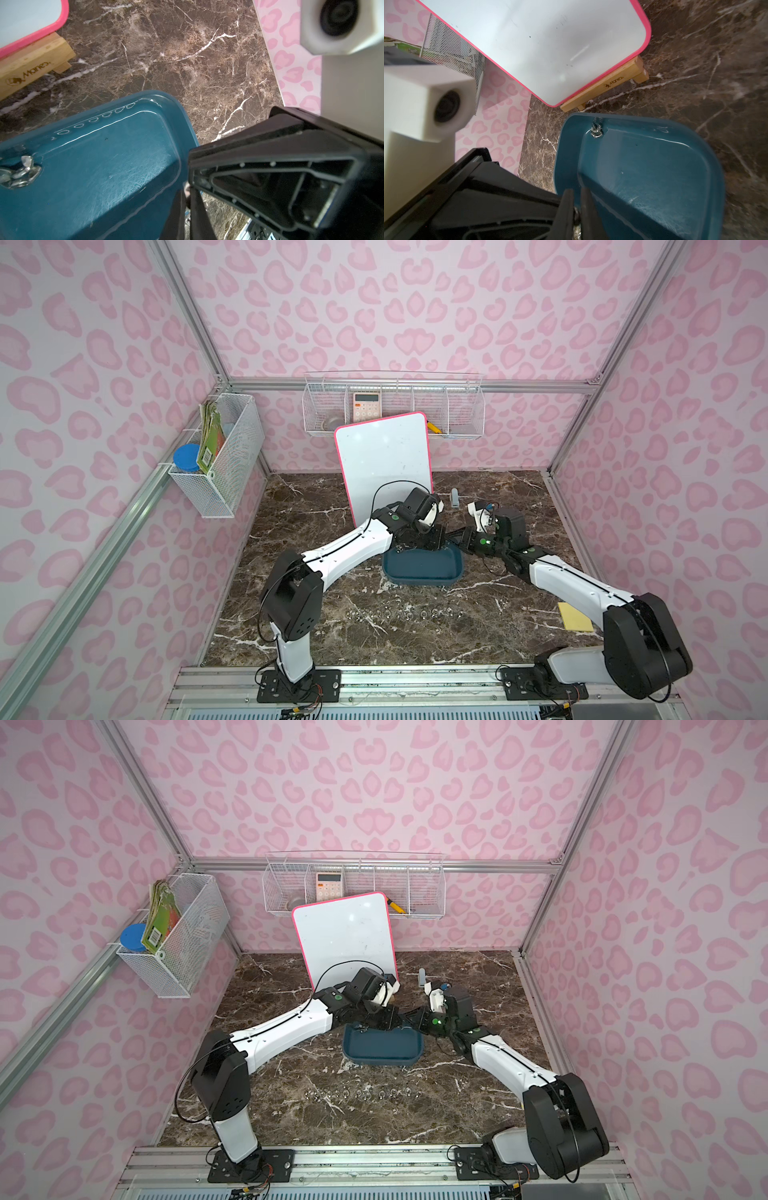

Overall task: Take out the wing nut from the storage box
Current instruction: Pick up the wing nut from the storage box.

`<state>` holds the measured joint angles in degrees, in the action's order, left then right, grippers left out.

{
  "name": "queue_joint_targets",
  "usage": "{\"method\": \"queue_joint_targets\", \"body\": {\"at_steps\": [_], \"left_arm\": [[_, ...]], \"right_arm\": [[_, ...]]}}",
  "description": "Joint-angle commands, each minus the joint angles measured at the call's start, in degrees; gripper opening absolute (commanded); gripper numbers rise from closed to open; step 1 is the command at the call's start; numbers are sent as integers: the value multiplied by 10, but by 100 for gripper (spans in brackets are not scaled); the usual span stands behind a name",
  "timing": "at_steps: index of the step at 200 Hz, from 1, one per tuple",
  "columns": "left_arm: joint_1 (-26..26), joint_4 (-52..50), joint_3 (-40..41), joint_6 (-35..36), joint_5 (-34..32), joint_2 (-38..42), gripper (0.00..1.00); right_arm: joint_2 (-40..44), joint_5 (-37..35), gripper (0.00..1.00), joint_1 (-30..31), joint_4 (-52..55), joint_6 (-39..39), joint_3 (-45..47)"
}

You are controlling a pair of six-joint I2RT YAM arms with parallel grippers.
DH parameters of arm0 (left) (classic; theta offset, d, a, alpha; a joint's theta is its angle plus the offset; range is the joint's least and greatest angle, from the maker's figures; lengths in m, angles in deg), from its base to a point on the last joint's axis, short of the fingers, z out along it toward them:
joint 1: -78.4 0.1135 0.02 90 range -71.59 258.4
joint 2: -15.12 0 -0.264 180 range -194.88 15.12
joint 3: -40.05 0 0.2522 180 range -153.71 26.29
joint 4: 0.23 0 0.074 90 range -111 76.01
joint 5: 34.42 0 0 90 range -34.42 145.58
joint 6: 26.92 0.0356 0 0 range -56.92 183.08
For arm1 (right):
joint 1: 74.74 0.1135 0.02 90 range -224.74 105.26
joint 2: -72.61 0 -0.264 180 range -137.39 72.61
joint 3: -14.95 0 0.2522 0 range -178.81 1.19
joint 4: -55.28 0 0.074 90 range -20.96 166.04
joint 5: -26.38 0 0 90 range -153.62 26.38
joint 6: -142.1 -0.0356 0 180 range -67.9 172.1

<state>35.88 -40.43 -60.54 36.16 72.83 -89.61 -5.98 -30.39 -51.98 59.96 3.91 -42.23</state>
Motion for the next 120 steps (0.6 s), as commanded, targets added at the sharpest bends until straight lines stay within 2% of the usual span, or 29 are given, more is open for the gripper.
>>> {"method": "queue_joint_targets", "body": {"at_steps": [1,32,54,74,103,120], "left_arm": [[0,17,-4,1,10,-2,8],[0,16,-7,3,9,0,12],[0,6,-10,3,-1,3,32],[1,-5,-10,2,-13,7,37],[13,-12,8,-16,-30,27,64],[26,-14,24,-28,-29,44,72]], "right_arm": [[1,3,0,0,-2,1,-6],[4,-2,0,-1,8,5,-9],[9,-12,0,0,27,16,-12],[23,-33,0,0,64,37,-17],[54,-71,0,0,137,71,-16],[74,-93,0,0,187,89,-10]]}}
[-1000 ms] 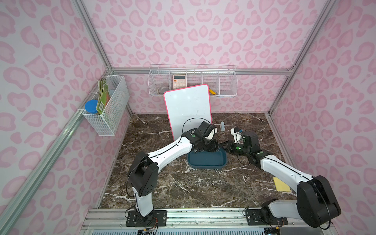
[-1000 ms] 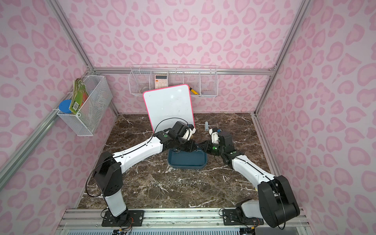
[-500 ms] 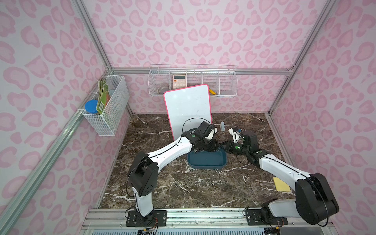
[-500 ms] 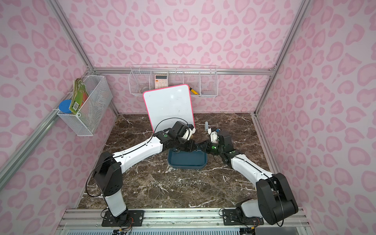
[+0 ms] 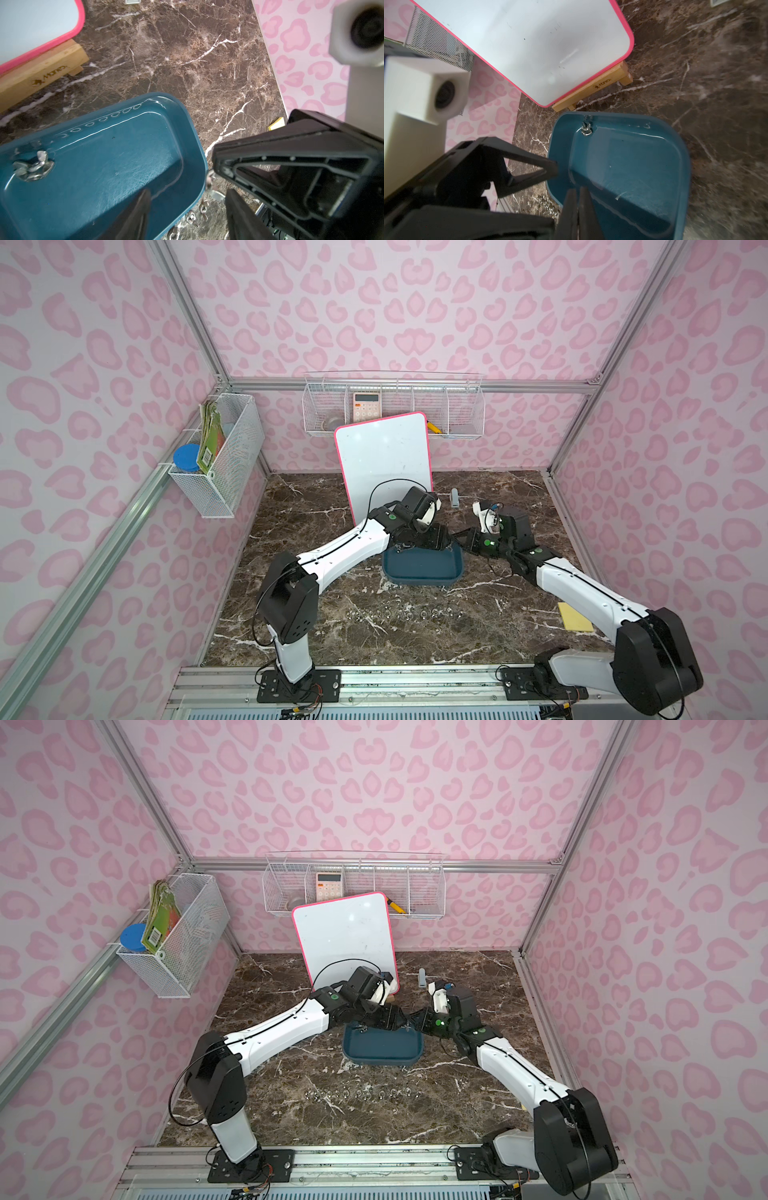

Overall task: Take out the wing nut from the storage box
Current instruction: Pick up the wing nut from the storage box, then place the wing nut at the center of the board.

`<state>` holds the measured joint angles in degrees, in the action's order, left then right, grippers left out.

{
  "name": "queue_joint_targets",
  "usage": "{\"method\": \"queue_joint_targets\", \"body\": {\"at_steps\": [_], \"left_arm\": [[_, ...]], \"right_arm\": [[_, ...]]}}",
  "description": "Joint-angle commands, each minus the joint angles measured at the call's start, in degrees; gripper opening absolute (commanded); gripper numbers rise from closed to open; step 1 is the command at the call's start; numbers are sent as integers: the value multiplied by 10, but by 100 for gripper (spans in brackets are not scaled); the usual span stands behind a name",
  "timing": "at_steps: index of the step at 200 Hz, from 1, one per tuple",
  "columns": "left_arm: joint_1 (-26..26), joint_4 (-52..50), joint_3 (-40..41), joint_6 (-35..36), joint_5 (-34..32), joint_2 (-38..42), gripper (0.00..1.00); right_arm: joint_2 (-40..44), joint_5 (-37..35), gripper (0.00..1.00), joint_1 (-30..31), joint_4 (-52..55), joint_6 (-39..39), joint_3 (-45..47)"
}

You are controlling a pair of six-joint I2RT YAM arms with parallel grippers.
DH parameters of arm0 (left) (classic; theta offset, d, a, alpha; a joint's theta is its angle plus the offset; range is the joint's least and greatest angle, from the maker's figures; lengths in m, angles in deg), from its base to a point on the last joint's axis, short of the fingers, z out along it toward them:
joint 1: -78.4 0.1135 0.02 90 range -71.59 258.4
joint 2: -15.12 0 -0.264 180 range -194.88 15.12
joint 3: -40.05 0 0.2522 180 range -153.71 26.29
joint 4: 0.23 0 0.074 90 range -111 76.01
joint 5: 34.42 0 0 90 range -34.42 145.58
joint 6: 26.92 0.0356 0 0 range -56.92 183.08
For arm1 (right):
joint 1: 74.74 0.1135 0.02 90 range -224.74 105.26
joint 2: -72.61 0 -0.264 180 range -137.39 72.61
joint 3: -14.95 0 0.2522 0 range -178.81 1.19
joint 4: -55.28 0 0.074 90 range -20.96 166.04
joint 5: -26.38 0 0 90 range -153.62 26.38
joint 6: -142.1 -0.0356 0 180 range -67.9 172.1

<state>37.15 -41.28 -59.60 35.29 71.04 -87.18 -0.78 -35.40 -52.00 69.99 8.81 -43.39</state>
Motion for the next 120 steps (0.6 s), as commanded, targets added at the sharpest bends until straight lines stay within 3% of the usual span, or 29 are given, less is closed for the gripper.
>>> {"method": "queue_joint_targets", "body": {"at_steps": [1,83,120], "left_arm": [[14,-6,16,-20,-11,21,73],[60,-50,72,-58,-82,79,97],[64,-62,76,-65,-106,88,98]], "right_arm": [[23,-45,0,1,90,40,2],[75,-173,0,46,275,98,49],[44,-202,0,93,291,86,69]]}}
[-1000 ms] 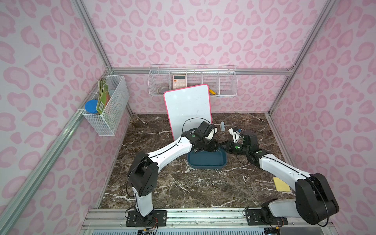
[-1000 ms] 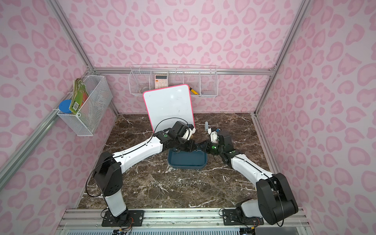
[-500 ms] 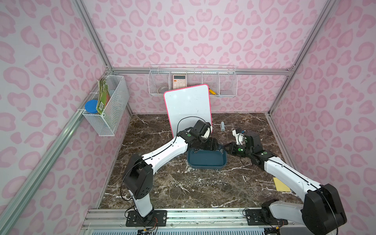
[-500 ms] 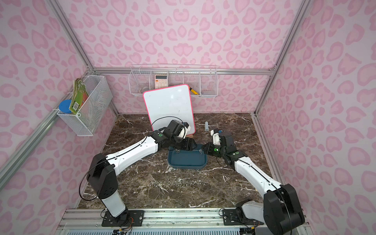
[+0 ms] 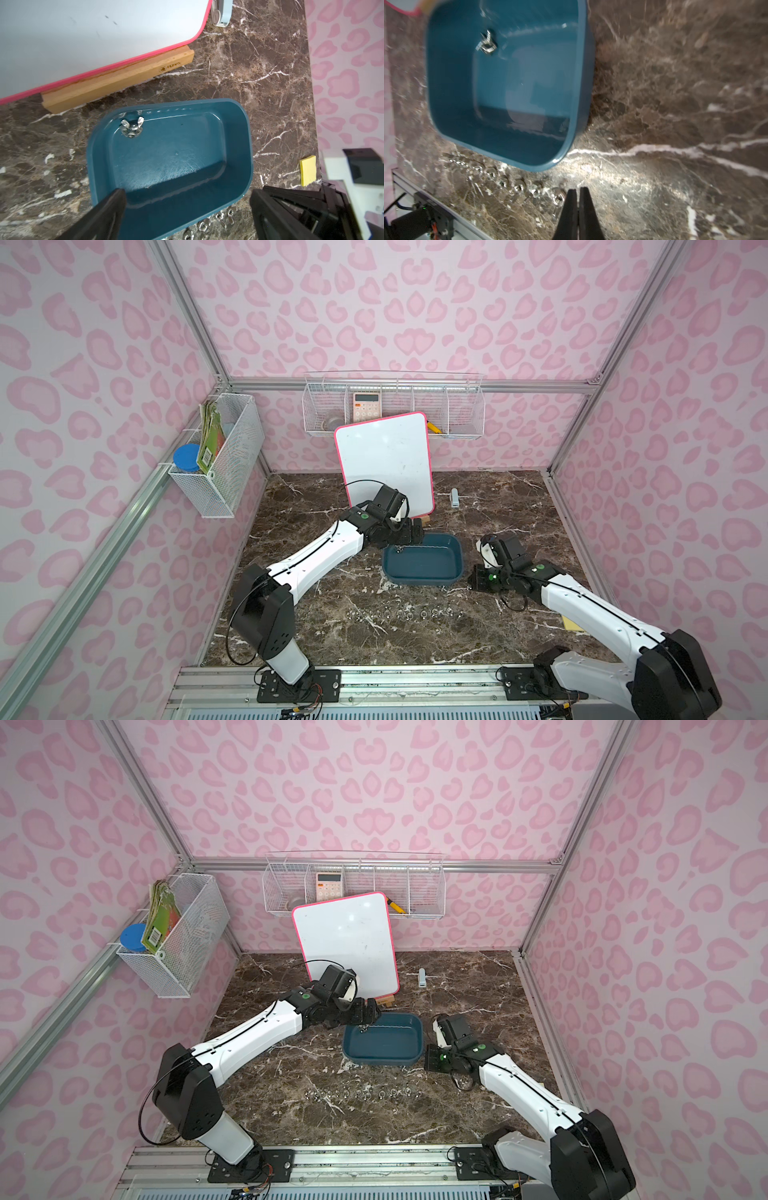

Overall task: Take out the wing nut from the storage box
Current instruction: Place the wing nut at the center of the board.

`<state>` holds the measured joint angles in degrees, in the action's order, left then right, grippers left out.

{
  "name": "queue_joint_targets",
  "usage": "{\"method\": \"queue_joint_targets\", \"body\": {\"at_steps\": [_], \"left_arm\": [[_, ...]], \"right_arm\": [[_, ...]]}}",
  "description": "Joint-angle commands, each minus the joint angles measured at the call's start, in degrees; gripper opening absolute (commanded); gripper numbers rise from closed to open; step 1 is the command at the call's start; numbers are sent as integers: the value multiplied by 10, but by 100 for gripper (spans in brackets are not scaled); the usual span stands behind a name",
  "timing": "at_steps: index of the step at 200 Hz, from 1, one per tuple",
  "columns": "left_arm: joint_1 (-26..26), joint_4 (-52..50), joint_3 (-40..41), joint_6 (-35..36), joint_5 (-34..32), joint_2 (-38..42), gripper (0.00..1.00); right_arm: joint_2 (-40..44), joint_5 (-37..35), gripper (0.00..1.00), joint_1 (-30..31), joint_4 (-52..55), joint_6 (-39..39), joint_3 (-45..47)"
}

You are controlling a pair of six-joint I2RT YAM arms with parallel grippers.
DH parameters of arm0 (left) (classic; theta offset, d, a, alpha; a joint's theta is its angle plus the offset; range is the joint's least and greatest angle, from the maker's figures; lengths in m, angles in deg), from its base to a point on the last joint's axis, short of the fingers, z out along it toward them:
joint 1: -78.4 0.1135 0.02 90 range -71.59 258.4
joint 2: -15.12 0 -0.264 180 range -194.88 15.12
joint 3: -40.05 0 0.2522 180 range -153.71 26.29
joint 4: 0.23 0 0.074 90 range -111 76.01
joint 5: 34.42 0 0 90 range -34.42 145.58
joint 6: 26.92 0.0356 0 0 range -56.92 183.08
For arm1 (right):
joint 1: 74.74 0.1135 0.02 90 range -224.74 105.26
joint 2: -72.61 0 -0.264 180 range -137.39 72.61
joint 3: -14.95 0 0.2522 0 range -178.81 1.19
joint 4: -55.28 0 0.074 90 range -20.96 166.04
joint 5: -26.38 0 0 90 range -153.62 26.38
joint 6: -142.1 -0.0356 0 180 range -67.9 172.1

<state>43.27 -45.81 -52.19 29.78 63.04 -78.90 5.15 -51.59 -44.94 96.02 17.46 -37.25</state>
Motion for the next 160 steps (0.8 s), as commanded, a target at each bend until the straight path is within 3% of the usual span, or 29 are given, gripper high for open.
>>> {"method": "queue_joint_targets", "body": {"at_steps": [1,54,125,160], "left_arm": [[3,-17,2,-10,-25,6,98],[6,-23,9,-22,-33,7,99],[6,-23,13,-21,-31,4,98],[6,-25,12,-17,-27,2,98]], "right_arm": [[-16,-40,0,24,30,-1,8],[-52,-53,0,67,17,-31,29],[-70,-61,0,71,2,-32,45],[-63,-63,11,73,9,-28,34]]}}
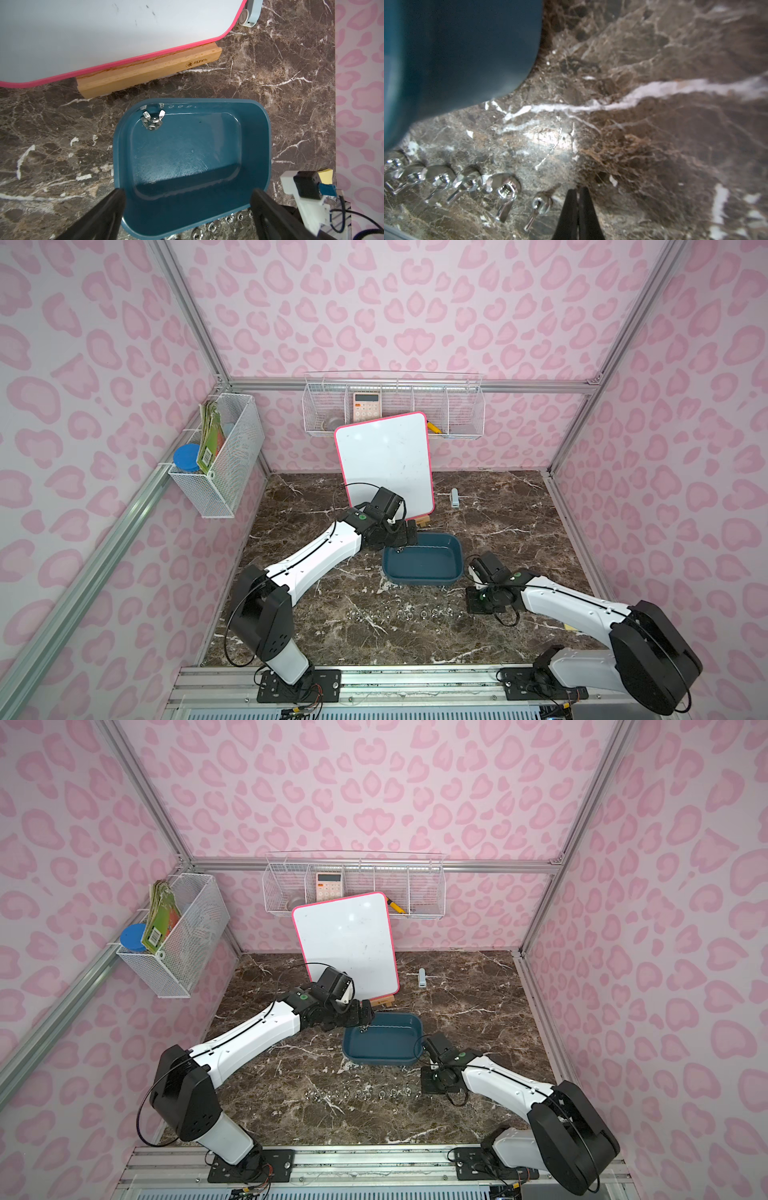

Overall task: Take out the wing nut from the storage box
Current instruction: Place the wing nut at the center of the board, then pick up the wing nut from the storage box.

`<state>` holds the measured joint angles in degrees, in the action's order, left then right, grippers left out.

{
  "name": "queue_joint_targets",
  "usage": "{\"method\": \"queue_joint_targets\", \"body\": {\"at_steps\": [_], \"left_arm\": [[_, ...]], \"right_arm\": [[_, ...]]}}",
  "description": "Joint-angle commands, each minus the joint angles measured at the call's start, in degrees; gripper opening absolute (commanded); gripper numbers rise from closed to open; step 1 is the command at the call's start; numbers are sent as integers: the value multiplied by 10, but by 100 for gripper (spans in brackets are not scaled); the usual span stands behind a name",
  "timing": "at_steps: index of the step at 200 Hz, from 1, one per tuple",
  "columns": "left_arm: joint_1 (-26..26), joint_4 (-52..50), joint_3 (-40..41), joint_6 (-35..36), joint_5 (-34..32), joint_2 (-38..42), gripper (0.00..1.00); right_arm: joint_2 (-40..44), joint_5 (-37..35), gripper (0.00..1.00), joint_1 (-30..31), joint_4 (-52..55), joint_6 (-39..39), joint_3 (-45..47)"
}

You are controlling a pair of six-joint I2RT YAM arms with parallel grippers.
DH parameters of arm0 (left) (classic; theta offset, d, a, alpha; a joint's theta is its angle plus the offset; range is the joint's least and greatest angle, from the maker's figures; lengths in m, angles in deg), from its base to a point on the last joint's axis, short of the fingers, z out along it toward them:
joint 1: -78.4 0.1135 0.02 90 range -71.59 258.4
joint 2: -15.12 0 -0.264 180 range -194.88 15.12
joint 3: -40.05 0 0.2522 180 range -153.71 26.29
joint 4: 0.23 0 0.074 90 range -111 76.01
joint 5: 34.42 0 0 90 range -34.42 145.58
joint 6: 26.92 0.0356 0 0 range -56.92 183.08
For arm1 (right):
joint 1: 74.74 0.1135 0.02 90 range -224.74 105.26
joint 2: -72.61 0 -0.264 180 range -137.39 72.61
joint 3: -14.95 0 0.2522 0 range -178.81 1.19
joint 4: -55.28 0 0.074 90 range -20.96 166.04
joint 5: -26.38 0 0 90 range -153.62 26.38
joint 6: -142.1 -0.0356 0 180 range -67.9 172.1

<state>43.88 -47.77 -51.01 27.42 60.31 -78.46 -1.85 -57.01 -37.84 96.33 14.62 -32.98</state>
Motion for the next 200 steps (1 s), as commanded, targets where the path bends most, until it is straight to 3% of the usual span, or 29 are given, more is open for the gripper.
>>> {"method": "queue_joint_targets", "body": {"at_steps": [1,30,62,95,114,148,171,200], "left_arm": [[0,-5,0,7,0,-3,98],[0,-11,-2,9,4,-11,88],[1,-39,-23,-7,-5,-33,78],[1,-90,-56,-63,-17,-75,67],[1,-131,-101,-102,-17,-110,62],[3,-138,-126,-165,-3,-147,59],[5,-150,-142,-209,-6,-169,51],[8,-158,-154,-249,-10,-194,46]], "right_arm": [[8,-9,11,1,6,1,-9],[38,-14,27,1,9,1,-21],[84,-22,39,1,-3,5,-42],[121,-41,60,1,-32,11,-63],[133,-50,67,1,-55,15,-68],[152,-69,85,0,-99,30,-64],[161,-78,98,-1,-114,44,-64],[167,-72,99,-8,-126,60,-64]]}}
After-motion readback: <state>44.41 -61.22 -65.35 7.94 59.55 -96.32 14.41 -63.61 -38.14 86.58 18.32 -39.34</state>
